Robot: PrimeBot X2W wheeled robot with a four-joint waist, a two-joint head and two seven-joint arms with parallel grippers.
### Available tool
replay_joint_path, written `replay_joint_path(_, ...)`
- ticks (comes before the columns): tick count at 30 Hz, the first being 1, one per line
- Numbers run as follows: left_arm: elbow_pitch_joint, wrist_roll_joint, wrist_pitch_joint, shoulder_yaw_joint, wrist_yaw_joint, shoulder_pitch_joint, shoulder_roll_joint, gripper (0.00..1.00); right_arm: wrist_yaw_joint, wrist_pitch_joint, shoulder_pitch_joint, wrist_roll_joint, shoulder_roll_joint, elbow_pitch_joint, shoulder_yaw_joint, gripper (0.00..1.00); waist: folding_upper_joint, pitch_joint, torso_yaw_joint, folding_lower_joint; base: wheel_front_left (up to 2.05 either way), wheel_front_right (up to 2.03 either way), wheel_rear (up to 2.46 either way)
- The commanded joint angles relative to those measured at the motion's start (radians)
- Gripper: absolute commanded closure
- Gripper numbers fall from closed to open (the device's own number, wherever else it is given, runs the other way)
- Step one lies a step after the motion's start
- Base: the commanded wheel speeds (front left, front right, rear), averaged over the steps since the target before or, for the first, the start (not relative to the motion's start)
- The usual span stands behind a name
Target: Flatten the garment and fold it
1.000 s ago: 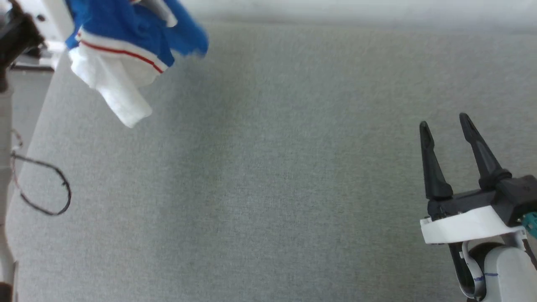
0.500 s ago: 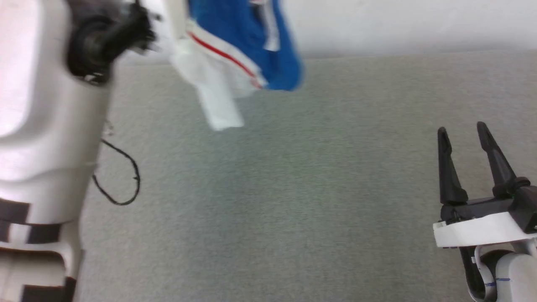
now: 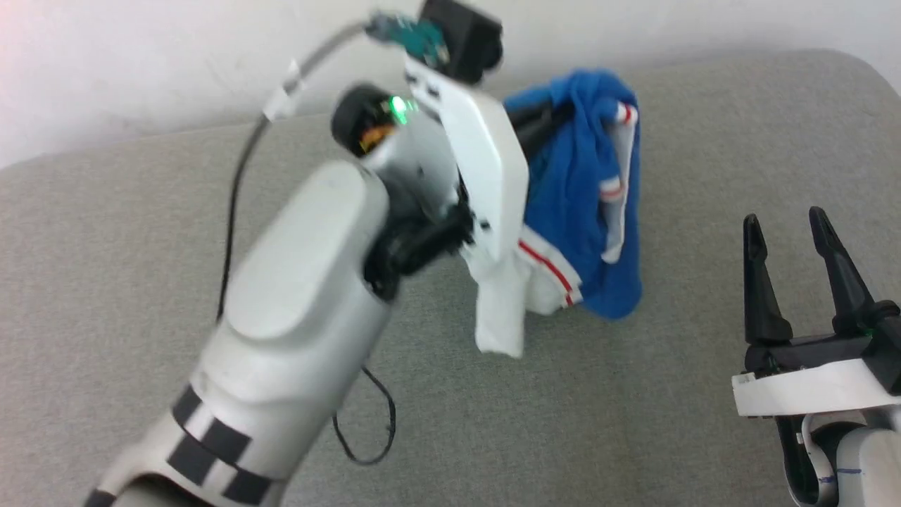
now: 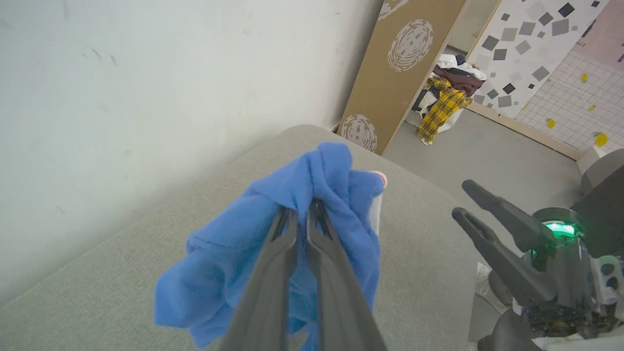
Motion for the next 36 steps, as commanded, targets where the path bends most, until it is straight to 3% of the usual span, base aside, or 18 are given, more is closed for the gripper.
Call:
replay_joint_path(1,0.017,0.018,-0.032,-0.016,0.001,0.034,-0.007,1.00,-0.001,-0.008,-0.004,0.010,0.003,0.004,0.001,0.00,0.0000,0.014,-0.013,0.0000,0.00,0.00,0.00)
replay_joint_path(7,0.161,0.165,-0.129,-0.168,0.011,0.148,-0.013,1.00,-0.001,-0.008,0.009,0.011,0.003,0.010,-0.006,0.00,0.0000,0.016,-0.011,0.0000,0.00,0.00,0.00)
replay_joint_path(14,0.338,0.200,-0.174,-0.245,0.052,0.238,-0.043,1.00,-0.001,0.010,0.016,0.007,0.003,0.004,0.003,0.00,0.0000,0.019,-0.006,0.0000,0.00,0.00,0.00)
replay_joint_path(15,0.351,0.195,-0.188,-0.243,0.053,0.240,-0.047,0.87,-0.001,0.012,0.018,0.006,0.003,0.004,0.004,0.00,0.0000,0.019,-0.003,0.0000,0.00,0.00,0.00)
replay_joint_path(16,0.360,0.188,-0.204,-0.239,0.056,0.239,-0.052,0.64,-0.001,0.013,0.020,0.005,0.003,0.003,0.002,0.00,0.0000,0.017,0.002,0.0000,0.00,0.00,0.00)
replay_joint_path(17,0.363,0.183,-0.222,-0.237,0.056,0.234,-0.055,0.38,-0.001,0.015,0.023,0.004,0.003,0.002,-0.002,0.00,0.0000,0.014,0.008,0.0000,0.00,0.00,0.00)
replay_joint_path(18,0.362,0.174,-0.239,-0.233,0.054,0.229,-0.059,0.00,-0.001,0.017,0.027,0.001,0.003,0.001,-0.006,0.00,0.0000,0.010,0.015,0.0000,0.00,0.00,0.00)
replay_joint_path(26,0.238,0.103,-0.398,-0.141,0.083,0.225,-0.052,0.00,-0.001,0.040,0.052,-0.007,0.003,-0.011,-0.005,0.00,0.0000,-0.043,0.063,0.0000,0.00,0.00,0.00)
replay_joint_path(29,0.151,0.105,-0.458,-0.094,0.123,0.272,0.004,0.00,-0.001,0.047,0.067,-0.005,0.003,-0.016,-0.007,0.00,0.0000,-0.063,0.076,0.0000,0.00,0.00,0.00)
replay_joint_path(36,-0.054,0.163,-0.643,0.009,0.272,0.503,0.165,0.00,-0.001,0.050,0.126,0.006,0.003,-0.013,-0.022,0.00,0.0000,-0.098,0.111,0.0000,0.00,0.00,0.00)
